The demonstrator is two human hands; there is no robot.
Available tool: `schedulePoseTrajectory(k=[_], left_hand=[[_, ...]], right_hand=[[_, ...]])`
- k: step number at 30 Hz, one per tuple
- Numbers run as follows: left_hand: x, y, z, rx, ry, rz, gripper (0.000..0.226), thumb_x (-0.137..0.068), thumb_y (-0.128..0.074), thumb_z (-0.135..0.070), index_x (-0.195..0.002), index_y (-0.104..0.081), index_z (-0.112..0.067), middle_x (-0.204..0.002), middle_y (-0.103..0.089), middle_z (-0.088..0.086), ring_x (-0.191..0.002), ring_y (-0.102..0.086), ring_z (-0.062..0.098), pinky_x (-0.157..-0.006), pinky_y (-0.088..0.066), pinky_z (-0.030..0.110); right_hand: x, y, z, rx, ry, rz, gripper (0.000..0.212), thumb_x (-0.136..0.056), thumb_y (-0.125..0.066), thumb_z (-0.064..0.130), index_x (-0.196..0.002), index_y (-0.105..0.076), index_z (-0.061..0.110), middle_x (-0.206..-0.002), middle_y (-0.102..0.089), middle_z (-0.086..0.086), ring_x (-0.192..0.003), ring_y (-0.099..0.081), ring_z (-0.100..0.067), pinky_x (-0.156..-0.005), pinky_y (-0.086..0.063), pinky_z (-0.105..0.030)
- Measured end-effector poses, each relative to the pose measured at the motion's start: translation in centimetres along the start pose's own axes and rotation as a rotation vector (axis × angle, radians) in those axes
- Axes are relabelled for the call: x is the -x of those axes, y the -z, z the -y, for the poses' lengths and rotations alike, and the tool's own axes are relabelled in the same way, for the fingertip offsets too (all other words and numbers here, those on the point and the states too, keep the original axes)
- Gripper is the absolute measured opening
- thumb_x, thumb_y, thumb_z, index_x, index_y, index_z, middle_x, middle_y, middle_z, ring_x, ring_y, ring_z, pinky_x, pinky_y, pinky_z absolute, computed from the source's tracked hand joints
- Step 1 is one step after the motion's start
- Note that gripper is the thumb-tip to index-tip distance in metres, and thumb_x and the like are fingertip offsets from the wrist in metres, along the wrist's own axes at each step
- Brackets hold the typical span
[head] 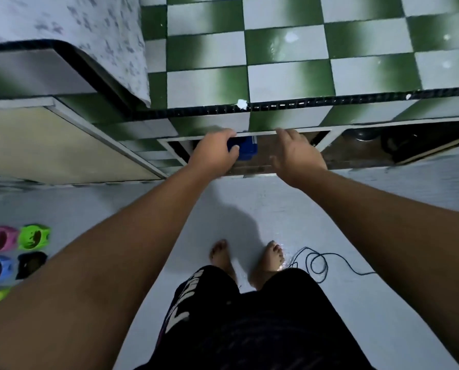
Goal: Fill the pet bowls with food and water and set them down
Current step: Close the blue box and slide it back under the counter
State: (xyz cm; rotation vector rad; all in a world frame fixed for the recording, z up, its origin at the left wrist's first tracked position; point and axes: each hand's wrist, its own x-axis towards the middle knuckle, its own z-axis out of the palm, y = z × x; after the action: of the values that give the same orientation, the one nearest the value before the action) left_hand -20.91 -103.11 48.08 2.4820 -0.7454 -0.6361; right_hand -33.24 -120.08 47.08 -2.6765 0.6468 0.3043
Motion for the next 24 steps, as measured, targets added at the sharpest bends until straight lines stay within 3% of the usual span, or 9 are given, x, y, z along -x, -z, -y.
schedulePoseTrajectory(k=[4,12,19,24], left_hand=[[0.5,3.2,-3.2,0.024,-0.122,-0.017,0.043,-0.098,-0.06,-0.024,-0.14,-0.059,-0.013,-0.14,-0.062,0.008,-0.129,-0.057,0.024,-0.11,-0.044,0.035],[-2.8,6.8,-11.6,0.015,-0.331,-0.042,0.039,-0.098,-0.061,-0.031,-0.135,-0.063,-0.019,-0.136,-0.065,0.002,-0.124,-0.06,0.019,-0.101,-0.041,0.024],[-6.5,4.9,-21.6,0.011,-0.459,0.002,0.037,-0.096,-0.063,-0.03,-0.131,-0.065,-0.018,-0.13,-0.068,0.001,-0.12,-0.062,0.017,-0.094,-0.039,0.019],[-10.0,1.4,-30.0,0.031,-0.5,0.016,0.037,-0.095,-0.065,-0.032,-0.131,-0.066,-0.021,-0.13,-0.068,0.001,-0.121,-0.062,0.018,-0.102,-0.045,0.027]], right_hand=[[1.3,4.3,1.4,-0.012,-0.026,-0.111,0.064,-0.096,-0.055,0.032,-0.153,-0.03,0.015,-0.152,-0.039,-0.009,-0.137,-0.039,-0.029,-0.103,-0.044,-0.044],[2.5,10.8,-0.3,-0.08,-0.139,-0.349,0.063,-0.096,-0.055,0.034,-0.151,-0.033,0.013,-0.15,-0.041,-0.01,-0.136,-0.039,-0.03,-0.103,-0.044,-0.046],[3.1,15.9,-8.4,-0.12,-0.242,-0.474,0.059,-0.096,-0.055,0.034,-0.149,-0.037,0.016,-0.148,-0.043,-0.008,-0.135,-0.042,-0.028,-0.101,-0.047,-0.045],[2.9,19.7,-16.7,-0.148,-0.275,-0.54,0.056,-0.094,-0.056,0.032,-0.147,-0.041,0.018,-0.147,-0.045,-0.005,-0.133,-0.044,-0.026,-0.101,-0.047,-0.042]])
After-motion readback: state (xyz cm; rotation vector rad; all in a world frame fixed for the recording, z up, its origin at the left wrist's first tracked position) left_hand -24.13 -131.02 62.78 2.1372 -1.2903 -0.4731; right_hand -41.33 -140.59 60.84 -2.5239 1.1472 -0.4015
